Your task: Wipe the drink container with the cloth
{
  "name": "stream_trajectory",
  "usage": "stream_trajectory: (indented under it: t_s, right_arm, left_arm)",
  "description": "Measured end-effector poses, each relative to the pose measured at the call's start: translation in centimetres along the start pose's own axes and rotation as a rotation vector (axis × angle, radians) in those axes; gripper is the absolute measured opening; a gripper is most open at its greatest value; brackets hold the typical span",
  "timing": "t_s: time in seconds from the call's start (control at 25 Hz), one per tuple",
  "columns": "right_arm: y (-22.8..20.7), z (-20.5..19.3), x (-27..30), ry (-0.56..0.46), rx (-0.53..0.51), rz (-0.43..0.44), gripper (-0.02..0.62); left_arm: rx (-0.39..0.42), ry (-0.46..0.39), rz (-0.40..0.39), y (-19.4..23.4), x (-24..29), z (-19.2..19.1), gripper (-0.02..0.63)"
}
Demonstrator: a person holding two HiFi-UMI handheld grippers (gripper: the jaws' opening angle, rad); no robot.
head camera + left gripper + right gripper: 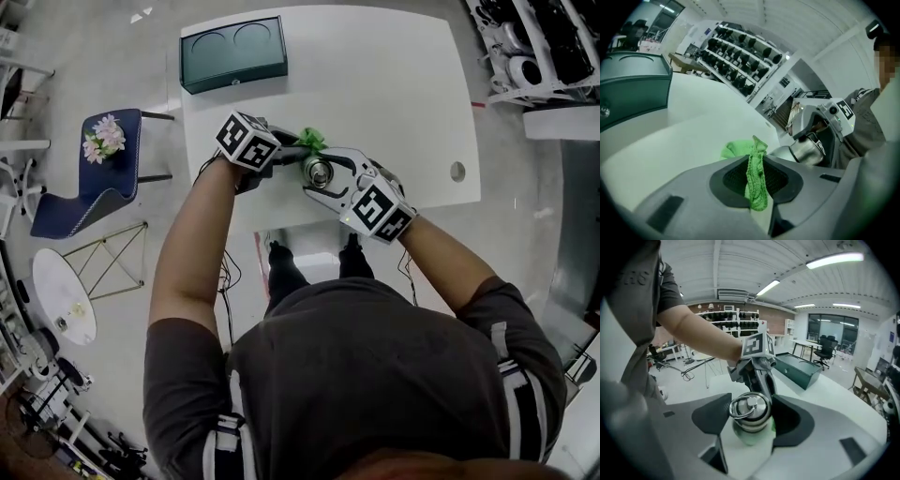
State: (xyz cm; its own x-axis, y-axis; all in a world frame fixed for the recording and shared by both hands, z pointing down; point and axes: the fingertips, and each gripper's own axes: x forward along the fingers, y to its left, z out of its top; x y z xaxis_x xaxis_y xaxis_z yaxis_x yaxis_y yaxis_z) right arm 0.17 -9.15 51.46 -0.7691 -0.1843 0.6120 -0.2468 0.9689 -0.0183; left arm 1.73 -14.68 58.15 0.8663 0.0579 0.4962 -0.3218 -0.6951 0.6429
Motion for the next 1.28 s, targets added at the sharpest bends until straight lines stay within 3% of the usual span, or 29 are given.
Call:
stream_trajectory:
  t_s: [0.12,0.28,0.44,0.6,0.72,0.8,0.84,1.0,1.08,1.16,1.28]
  right_arm:
    - [0.1,-0.3,-0.3,0.019,-0.054,0.119,0.262]
    - [0.5,-0.4,-0.3,0.091,-0.141,0.225,0.265]
    - [1.2,-0.3,0.0,0.172,-0.260,0.244,0.268]
    - [1.4,-1.8,1.4,0.342,-0.382,0.232,0.269]
    - [1.4,-2.3,1.8,0.385,-0.337,0.239,0.267]
    - [0.2,-2.3,1.8,0.353,-0.193,0.224,0.262]
    - [-0.8,-2.4,1.7,0.312,-0.053,0.211,0.261]
    - [-7.2,-2.4,-0.4,-0.007,0.728,0.115,0.258]
    - [-9.9,-2.4,-1.5,-0.169,1.010,0.046,0.258]
    - [-11.1,-1.8,-1.9,-0.293,1.148,0.025,0.258]
    - [-11.9,-0.5,-2.4,-0.405,1.198,0.030,0.258]
  left_arm:
    - [0.037,-0.011,0.039,-0.1,-0.1,-1.0,0.049]
    - [0.092,-0.087,0.121,-1.0,-1.5,-2.0,0.049]
    - [0.044,-0.195,0.204,-1.9,-2.9,-3.5,0.049]
    - [-0.008,-0.269,0.253,-1.7,-2.7,-4.0,0.049]
    - [-0.043,-0.311,0.266,-1.8,-2.7,-3.9,0.049]
    - [-0.095,-0.376,0.255,-2.0,-3.5,-3.4,0.049]
    - [-0.120,-0.421,0.249,-2.4,-4.2,-3.0,0.049]
    - [-0.130,-0.635,0.272,-5.1,-7.9,0.3,0.049]
    - [-0.118,-0.707,0.296,-6.4,-8.9,1.9,0.049]
    - [-0.107,-0.728,0.322,-7.0,-8.8,2.7,0.049]
    - [-0.070,-0.723,0.381,-6.8,-8.6,3.2,0.049]
